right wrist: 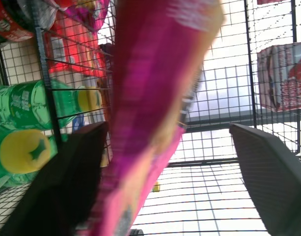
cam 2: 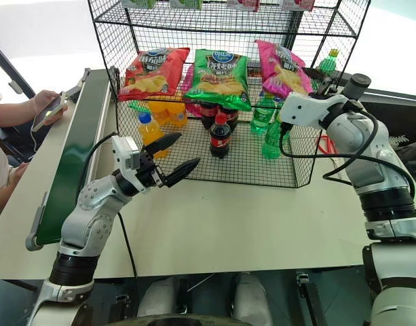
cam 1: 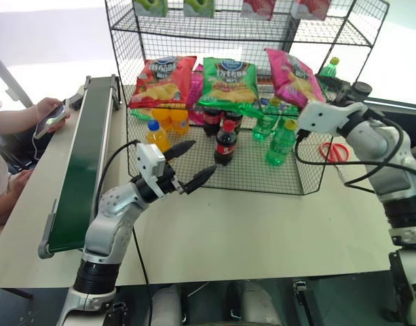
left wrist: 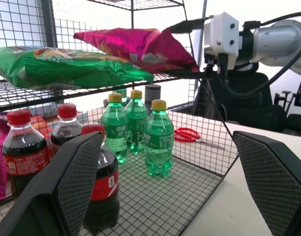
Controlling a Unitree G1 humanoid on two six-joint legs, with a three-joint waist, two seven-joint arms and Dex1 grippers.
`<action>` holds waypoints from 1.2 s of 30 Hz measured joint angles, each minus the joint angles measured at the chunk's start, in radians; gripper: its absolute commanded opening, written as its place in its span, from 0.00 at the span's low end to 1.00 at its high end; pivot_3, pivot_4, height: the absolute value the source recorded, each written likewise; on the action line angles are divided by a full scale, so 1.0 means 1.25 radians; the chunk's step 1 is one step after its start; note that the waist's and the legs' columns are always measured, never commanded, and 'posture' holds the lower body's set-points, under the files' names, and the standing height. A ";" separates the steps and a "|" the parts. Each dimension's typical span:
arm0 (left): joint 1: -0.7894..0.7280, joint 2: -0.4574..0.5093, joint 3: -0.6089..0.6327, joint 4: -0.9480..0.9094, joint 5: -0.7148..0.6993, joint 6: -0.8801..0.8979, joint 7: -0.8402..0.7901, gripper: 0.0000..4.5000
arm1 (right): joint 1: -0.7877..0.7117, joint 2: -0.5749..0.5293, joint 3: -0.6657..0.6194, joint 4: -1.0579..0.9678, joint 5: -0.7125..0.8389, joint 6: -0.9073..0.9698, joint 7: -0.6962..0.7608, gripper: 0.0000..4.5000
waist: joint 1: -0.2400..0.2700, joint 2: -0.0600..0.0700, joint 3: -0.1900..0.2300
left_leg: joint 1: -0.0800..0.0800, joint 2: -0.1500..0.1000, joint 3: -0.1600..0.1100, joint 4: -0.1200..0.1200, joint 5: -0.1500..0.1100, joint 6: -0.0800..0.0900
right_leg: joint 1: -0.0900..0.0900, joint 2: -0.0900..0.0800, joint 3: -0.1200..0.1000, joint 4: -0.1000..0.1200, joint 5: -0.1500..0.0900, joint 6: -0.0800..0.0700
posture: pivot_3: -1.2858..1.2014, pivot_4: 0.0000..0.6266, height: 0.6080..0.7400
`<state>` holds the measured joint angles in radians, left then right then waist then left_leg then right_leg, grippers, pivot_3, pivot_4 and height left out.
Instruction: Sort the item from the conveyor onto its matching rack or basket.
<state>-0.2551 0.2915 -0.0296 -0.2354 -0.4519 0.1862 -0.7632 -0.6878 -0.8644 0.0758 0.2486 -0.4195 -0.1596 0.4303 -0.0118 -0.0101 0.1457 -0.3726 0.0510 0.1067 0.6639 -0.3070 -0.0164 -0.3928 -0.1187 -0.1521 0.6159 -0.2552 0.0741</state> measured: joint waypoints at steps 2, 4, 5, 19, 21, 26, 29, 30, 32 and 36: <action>0.004 0.000 -0.003 0.000 0.004 0.000 0.000 1.00 | 0.002 -0.004 -0.015 0.000 0.044 -0.001 0.039 0.98 | 0.000 0.000 0.000 | 0.000 0.000 0.000 0.000 0.000 0.000 | 0.000 0.000 0.000 0.000 0.000 0.000 | 0.52 0.24 1.00; 0.005 -0.001 -0.009 0.000 0.004 0.000 0.000 1.00 | 0.010 -0.001 -0.041 -0.005 0.114 0.001 0.079 0.98 | 0.000 0.000 0.000 | 0.000 0.000 0.000 0.000 0.000 0.000 | 0.000 0.000 0.000 0.000 0.000 0.000 | 0.52 0.24 1.00; 0.005 -0.001 -0.012 0.000 0.004 -0.001 0.000 1.00 | 0.011 0.004 -0.055 -0.007 0.154 0.006 0.101 0.98 | 0.000 0.000 0.000 | 0.000 0.000 0.000 0.000 0.000 0.000 | 0.000 0.000 0.000 0.000 0.000 0.000 | 0.52 0.24 1.00; 0.007 0.002 -0.023 0.000 0.007 -0.009 -0.002 1.00 | 0.138 0.051 -0.137 -0.214 0.478 0.139 0.289 0.98 | 0.003 0.000 0.000 | 0.000 0.000 -0.001 0.000 -0.001 0.001 | 0.000 0.000 -0.001 0.000 0.000 0.000 | 0.52 0.24 1.00; 0.013 0.031 -0.011 0.002 0.008 -0.015 -0.010 1.00 | 0.185 0.071 -0.173 -0.286 0.576 0.203 0.306 0.98 | 0.003 0.000 0.000 | 0.000 0.001 -0.001 0.000 -0.001 0.001 | 0.000 0.000 -0.001 0.000 0.000 0.000 | 0.52 0.24 1.00; 0.031 0.130 0.085 0.008 -0.037 0.048 -0.021 1.00 | 0.277 0.070 -0.331 -0.440 0.851 0.421 0.291 0.98 | 0.003 0.000 0.000 | 0.000 0.002 -0.003 0.000 -0.004 0.007 | 0.001 -0.001 -0.001 0.000 0.000 0.000 | 0.52 0.24 1.00; 0.056 0.226 0.146 0.013 -0.071 0.127 -0.030 1.00 | 0.435 0.027 -0.386 -0.538 0.950 0.521 0.329 0.98 | 0.004 -0.001 0.000 | 0.000 0.002 -0.004 0.000 -0.005 0.008 | 0.001 0.000 -0.001 -0.001 0.000 0.000 | 0.52 0.24 1.00; 0.066 0.257 0.172 0.022 -0.074 0.139 -0.039 1.00 | 0.485 0.021 -0.390 -0.548 0.953 0.535 0.349 0.98 | 0.004 0.000 0.000 | -0.001 0.002 -0.003 0.000 -0.005 0.008 | 0.001 0.000 0.000 -0.001 0.000 0.000 | 0.52 0.24 1.00; 0.067 0.315 0.210 0.049 -0.081 0.157 -0.058 1.00 | 0.570 0.007 -0.413 -0.550 0.952 0.547 0.387 0.98 | 0.005 0.000 0.000 | 0.000 0.001 -0.003 0.000 -0.005 0.009 | 0.000 -0.001 0.000 -0.001 0.000 0.000 | 0.52 0.24 1.00; 0.053 0.362 0.245 0.113 -0.076 0.160 -0.070 1.00 | 0.599 -0.020 -0.470 -0.544 0.951 0.545 0.426 0.98 | 0.004 0.001 0.000 | 0.000 0.000 -0.002 0.000 -0.005 0.009 | 0.000 -0.001 0.001 -0.001 0.000 0.000 | 0.52 0.24 1.00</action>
<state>-0.1890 0.7445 0.2762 -0.0937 -0.5472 0.3861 -0.8503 0.0606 -0.8890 -0.5111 -0.4320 0.7693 0.5219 0.9622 -0.0070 -0.0094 0.1458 -0.3726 0.0516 0.1039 0.6645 -0.3137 -0.0049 -0.3923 -0.1202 -0.1509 0.6148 -0.2551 0.0736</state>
